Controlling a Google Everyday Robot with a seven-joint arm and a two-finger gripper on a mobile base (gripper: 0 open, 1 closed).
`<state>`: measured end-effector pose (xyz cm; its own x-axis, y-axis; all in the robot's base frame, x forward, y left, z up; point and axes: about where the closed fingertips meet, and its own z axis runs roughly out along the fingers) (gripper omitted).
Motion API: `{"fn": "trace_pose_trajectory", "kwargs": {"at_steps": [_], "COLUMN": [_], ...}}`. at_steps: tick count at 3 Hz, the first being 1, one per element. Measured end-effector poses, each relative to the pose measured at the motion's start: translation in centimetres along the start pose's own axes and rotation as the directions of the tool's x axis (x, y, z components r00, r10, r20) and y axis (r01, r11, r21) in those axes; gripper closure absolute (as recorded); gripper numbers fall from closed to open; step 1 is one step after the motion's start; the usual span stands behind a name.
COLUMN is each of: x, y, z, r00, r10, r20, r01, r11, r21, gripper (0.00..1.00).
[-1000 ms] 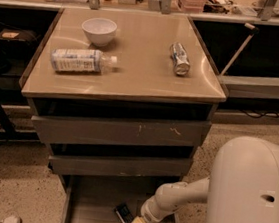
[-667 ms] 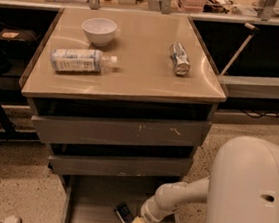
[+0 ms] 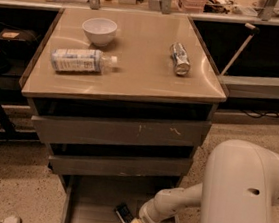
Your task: Pick rxbar blueberry from bottom drawer and place on counter
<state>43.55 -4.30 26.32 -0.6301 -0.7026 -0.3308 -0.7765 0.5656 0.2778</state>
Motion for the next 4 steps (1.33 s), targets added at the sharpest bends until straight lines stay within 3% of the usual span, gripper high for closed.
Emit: {"fn": "trace_pose_trajectory", "kwargs": {"at_steps": [1,3,4], "x": [-1.2,-1.2,-2.6], "y": [-1.3,-1.3,-2.0], "z": [4.1,4.8,10.9], "r00": [0.999,0.998,0.991], "r10": [0.002,0.004,0.012], "r20": [0.048,0.057,0.136], "r01": [-0.002,-0.003,-0.007], "r11": [1.0,0.9999,0.9991], "r21": [-0.007,-0.012,-0.041], "gripper": [0.0,0.0,0.0]}}
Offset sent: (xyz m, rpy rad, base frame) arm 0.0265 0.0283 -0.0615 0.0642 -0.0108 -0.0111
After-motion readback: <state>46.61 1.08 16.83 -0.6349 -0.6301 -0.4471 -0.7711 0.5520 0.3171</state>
